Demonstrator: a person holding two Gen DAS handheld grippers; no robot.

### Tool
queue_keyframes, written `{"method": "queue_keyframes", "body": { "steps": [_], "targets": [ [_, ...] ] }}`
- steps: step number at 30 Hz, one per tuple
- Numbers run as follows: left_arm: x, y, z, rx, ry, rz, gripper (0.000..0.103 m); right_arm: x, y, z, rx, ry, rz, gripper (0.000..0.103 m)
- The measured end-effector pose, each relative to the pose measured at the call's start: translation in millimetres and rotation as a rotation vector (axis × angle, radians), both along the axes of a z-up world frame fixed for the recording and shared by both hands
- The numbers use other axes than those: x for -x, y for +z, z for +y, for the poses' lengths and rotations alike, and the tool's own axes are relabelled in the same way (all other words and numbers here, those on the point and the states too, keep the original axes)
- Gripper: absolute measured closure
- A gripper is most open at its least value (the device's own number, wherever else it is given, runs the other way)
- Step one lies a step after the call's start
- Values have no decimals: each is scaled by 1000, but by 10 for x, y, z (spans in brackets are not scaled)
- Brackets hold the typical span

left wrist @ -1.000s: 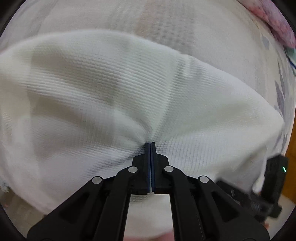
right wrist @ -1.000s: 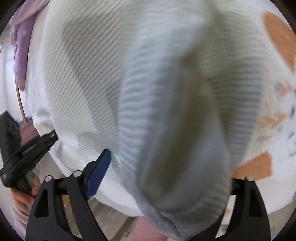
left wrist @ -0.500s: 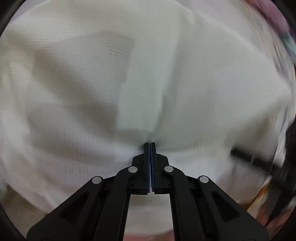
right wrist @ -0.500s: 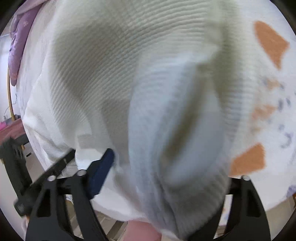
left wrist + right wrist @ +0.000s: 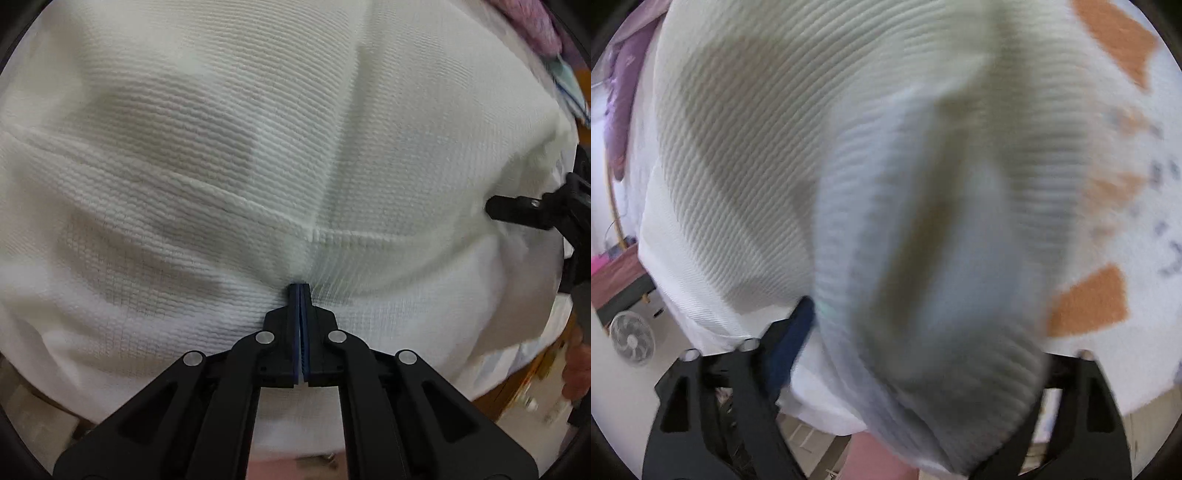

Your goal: Fold large clothes

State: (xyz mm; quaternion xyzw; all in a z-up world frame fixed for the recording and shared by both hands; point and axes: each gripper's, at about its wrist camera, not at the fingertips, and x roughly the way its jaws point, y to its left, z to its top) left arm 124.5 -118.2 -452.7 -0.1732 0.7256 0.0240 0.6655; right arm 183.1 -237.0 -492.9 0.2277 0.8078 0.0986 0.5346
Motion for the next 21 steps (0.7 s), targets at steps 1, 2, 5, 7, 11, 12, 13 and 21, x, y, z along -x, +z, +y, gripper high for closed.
{"method": "queue_keyframes", "body": {
  "steps": [1,2,5,7,11,12,13,21],
  "targets": [
    [14,41,-49,-7,-3,2,100,-16,6,2,9,20,-4,13],
    [110,98,-42,-17,-22,24,100,-20,32,10,28,43,-10,14],
    [281,105,-237,-29,-107,70,100,-23,66,18,75,93,-28,12],
    [401,79,-199,-15,-62,15,100,-45,41,26,74,105,-38,8],
    [621,88,-245,-1,-4,55,100,-82,111,-66,68,96,-67,9],
    [663,93,-364,-48,-102,25,100,-85,125,-94,63,90,-71,9],
    [693,64,-355,-70,-133,0,100,-83,128,-121,56,85,-78,9],
    [16,612,-169,-103,-114,-58,103,-40,140,-612,8,22,-70,9]
  ]
}}
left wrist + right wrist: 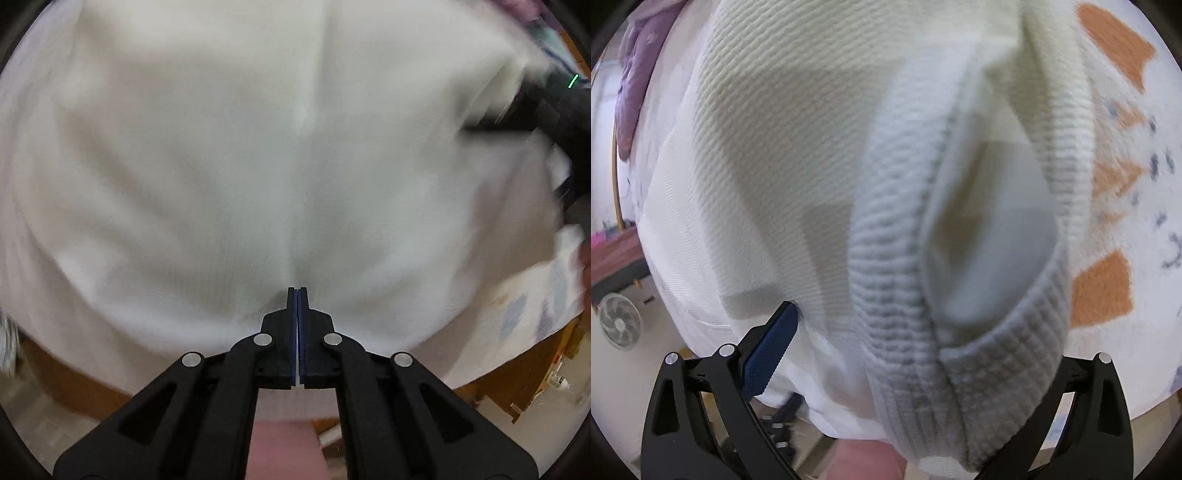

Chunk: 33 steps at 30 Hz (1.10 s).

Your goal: Fold large clothes

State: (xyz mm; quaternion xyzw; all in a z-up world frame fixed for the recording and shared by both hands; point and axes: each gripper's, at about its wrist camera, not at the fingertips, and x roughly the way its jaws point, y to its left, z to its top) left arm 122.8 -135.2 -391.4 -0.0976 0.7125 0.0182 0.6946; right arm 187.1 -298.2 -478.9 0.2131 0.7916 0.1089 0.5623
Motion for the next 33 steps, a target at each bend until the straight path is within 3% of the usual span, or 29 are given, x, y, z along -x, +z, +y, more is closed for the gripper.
{"method": "queue_keyframes", "body": {
  "steps": [2,8,10,11,13,18,21,23,24,25,27,33],
  "targets": [
    [-425,148,-17,-43,-29,-54,103,-6,-24,-190,-25,-31,17,9],
    [-2424,278,150,-85,-43,-257,103,-128,-103,-626,-70,-71,47,9],
    [-2859,148,13,-97,-61,-272,103,-168,-135,-759,-80,-76,42,9],
    [-3026,21,-18,-60,-65,-246,103,-175,-136,-830,-86,-73,36,9],
    [-2736,-311,132,-72,-84,-128,103,-117,-87,-973,-96,-57,21,9],
    [-1904,-53,-14,-152,-114,-272,103,25,-83,-989,-108,-80,23,9],
    [-1466,110,17,-109,-58,-326,103,-69,-101,-1085,-121,-91,40,9],
    [-1207,90,33,-74,-6,-264,102,-97,-107,-1221,-131,-94,46,9],
    [-1004,-96,42,-73,9,-152,102,-119,-118,-1243,-134,-93,46,9],
    [-871,-275,-49,-62,19,-138,102,-135,-108,-1213,-136,-91,46,9],
    [-433,-294,-76,-46,47,-208,102,-124,-109,-1241,-136,-83,49,9],
    [122,-300,-102,5,94,-72,102,-153,-93,-1282,-128,-49,43,9]
  ]
}}
